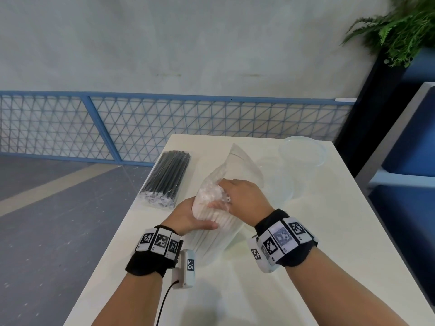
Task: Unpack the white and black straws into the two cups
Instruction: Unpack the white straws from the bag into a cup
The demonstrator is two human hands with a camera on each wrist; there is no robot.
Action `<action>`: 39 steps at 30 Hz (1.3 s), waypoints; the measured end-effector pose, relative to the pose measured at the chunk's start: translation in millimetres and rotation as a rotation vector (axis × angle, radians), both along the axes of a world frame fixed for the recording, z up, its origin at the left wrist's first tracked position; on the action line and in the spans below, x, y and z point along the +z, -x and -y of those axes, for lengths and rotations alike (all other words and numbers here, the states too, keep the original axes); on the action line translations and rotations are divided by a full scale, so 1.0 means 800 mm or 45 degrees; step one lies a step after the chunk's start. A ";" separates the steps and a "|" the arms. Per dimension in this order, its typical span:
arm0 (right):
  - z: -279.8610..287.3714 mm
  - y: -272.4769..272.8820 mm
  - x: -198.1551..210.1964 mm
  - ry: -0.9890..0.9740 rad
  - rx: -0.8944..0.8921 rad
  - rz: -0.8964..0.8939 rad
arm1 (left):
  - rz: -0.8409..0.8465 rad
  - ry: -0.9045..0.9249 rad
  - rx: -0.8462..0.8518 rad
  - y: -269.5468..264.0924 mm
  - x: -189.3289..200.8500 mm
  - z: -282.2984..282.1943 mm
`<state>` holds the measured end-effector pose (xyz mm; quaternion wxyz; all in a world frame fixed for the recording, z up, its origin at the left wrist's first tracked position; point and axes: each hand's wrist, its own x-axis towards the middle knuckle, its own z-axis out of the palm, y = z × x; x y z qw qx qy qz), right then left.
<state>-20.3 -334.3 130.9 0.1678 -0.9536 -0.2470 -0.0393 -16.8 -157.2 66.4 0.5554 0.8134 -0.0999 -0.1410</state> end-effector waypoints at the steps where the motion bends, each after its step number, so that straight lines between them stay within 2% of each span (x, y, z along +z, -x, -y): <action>1: 0.001 -0.001 -0.002 -0.031 0.001 -0.005 | -0.001 0.005 0.007 -0.001 -0.001 0.001; 6: 0.009 -0.008 0.004 -0.230 0.034 -0.008 | 0.017 0.048 0.047 -0.002 -0.003 0.006; 14: 0.042 -0.030 0.066 -0.494 -0.056 0.052 | -0.056 -0.056 0.047 0.002 -0.001 0.010; 16: 0.042 -0.031 0.060 -0.520 -0.110 -0.017 | -0.066 -0.016 0.040 0.003 0.000 0.010; 20: 0.034 -0.023 0.020 -0.693 -0.117 -0.409 | -0.058 0.022 0.039 0.004 -0.001 0.013; 25: 0.025 -0.020 0.005 -0.442 -0.092 -0.613 | 0.033 -0.043 -0.037 0.006 0.005 0.024; 28: 0.018 -0.013 0.004 -0.432 -0.155 -0.499 | 0.055 -0.019 -0.031 0.006 0.003 0.023; 31: 0.013 -0.008 0.002 -0.826 -0.276 -0.436 | 0.009 -0.003 -0.001 0.005 0.001 0.021; 34: 0.015 -0.011 0.004 -1.258 -0.304 -0.497 | -0.026 0.036 0.049 0.005 -0.001 0.020; 39: 0.030 -0.028 0.035 -1.597 -0.191 -0.422 | -0.051 0.024 0.088 0.007 -0.002 0.018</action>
